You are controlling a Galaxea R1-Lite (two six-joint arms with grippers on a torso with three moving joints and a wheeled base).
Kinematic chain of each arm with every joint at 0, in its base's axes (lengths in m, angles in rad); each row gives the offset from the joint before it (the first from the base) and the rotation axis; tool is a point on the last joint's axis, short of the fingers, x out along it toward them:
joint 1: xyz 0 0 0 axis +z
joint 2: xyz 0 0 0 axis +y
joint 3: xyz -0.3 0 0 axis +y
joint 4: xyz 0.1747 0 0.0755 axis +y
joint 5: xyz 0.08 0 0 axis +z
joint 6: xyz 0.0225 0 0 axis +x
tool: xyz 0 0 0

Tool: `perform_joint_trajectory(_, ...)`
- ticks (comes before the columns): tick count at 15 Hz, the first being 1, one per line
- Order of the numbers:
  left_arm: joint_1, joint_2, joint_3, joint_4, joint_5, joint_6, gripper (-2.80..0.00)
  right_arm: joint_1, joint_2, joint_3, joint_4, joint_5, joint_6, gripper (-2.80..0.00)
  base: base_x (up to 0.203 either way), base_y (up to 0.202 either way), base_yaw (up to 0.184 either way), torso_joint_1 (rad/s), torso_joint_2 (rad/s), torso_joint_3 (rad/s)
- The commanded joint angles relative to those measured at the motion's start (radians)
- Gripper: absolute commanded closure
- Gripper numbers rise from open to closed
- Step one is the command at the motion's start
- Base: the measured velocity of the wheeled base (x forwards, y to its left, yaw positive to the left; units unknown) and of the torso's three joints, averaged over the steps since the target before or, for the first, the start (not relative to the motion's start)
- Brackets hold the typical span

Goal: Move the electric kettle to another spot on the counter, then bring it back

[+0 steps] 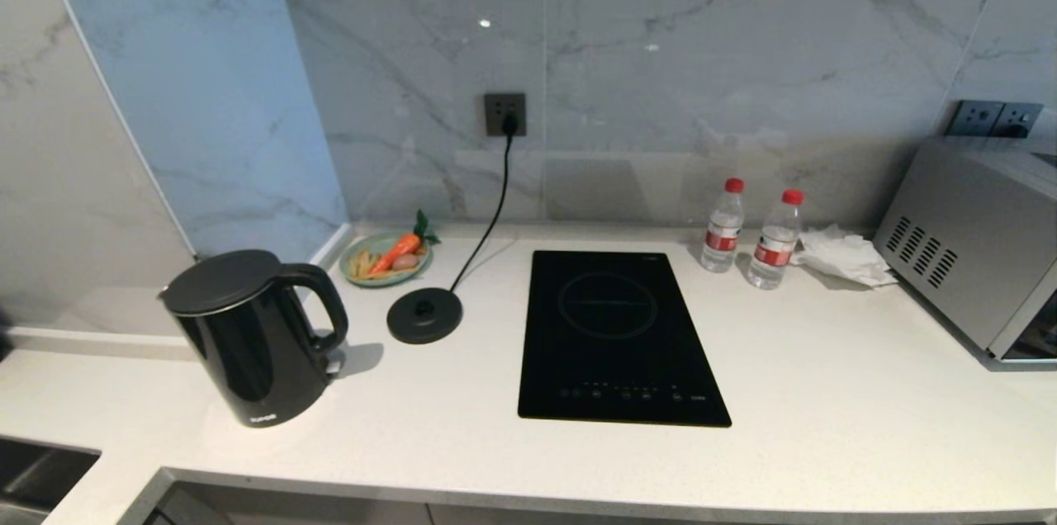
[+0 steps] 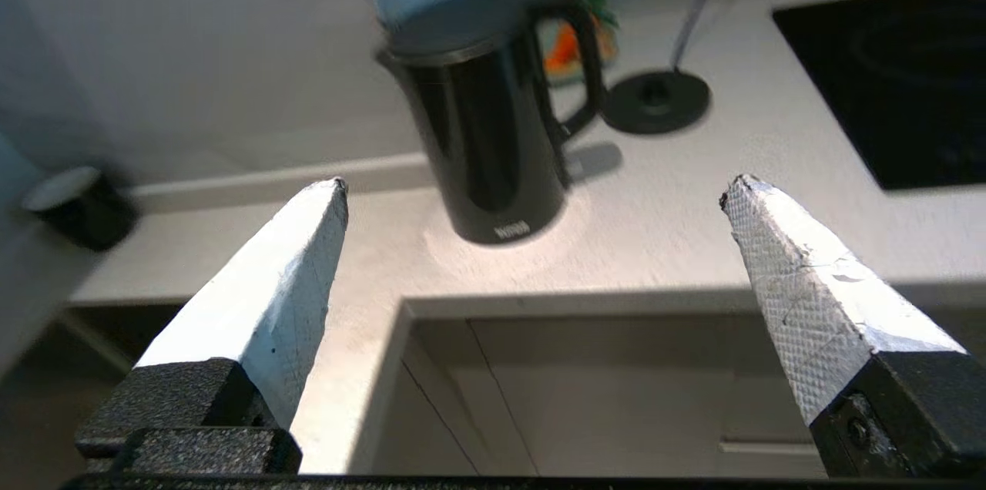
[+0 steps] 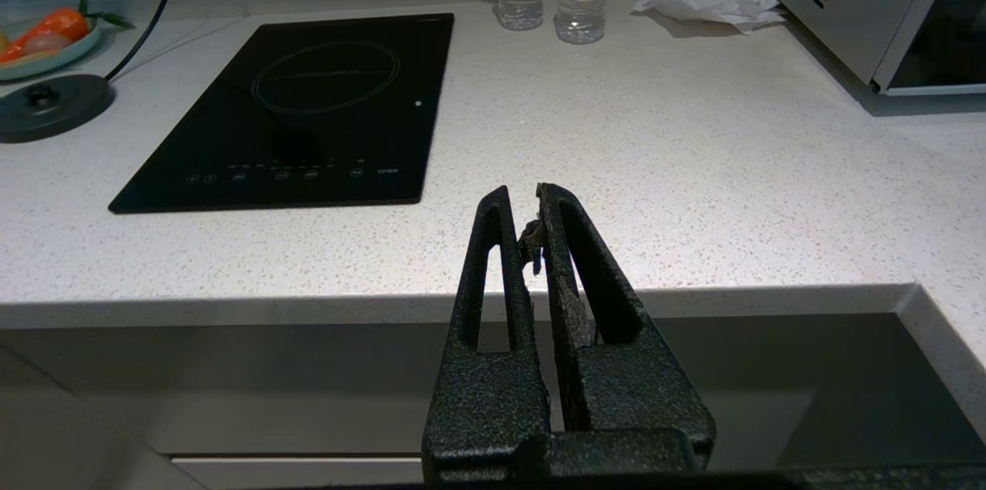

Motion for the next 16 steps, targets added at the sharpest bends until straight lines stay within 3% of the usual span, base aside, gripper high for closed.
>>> perform_joint_trajectory(1, 0.002, -0.085, 0.141, 0.001, -0.046, 0.001, -2.8, 0.0, 0.001, 0.0, -0.001, 0.001, 0.0, 0.0, 0.0, 0.0, 0.0, 0.0, 0.0, 0.0)
perform_joint_trajectory(3, 0.003, -0.118, 0.252, 0.001, -0.09, -0.005, -2.8, 0.0, 0.001, 0.0, 0.0, 0.001, 0.0, 0.0, 0.0, 0.0, 0.0, 0.0, 0.0, 0.0)
perform_joint_trajectory(5, 0.005, -0.133, 0.273, 0.004, -0.122, -0.096, -2.8, 0.0, 0.0, 0.0, -0.002, 0.0, 0.0, 0.0, 0.0, 0.0, 0.0, 0.0, 0.0, 0.0)
perform_joint_trajectory(8, 0.004, -0.134, 0.272, 0.004, -0.105, -0.151, -2.8, 0.0, -0.002, 0.0, -0.002, 0.0, 0.0, 0.0, 0.0, 0.0, 0.0, 0.0, 0.0, 0.0)
perform_joint_trajectory(11, 0.006, -0.135, 0.279, -0.01, -0.062, -0.165, -2.8, 0.0, -0.002, 0.0, -0.002, 0.0, 0.0, 0.0, 0.0, 0.0, 0.0, 0.0, 0.0, 0.0)
perform_joint_trajectory(12, 0.005, -0.135, 0.287, -0.036, -0.053, -0.2, -2.8, 0.0, 0.0, 0.0, -0.002, 0.0, 0.0, 0.0, 0.0, 0.0, 0.0, 0.0, 0.0, 0.0)
perform_joint_trajectory(16, 0.005, -0.134, 0.298, -0.064, -0.077, -0.167, -2.8, 0.0, -0.002, 0.0, -0.002, 0.0, 0.0, 0.0, 0.0, 0.0, 0.0, 0.0, 0.0, 0.0)
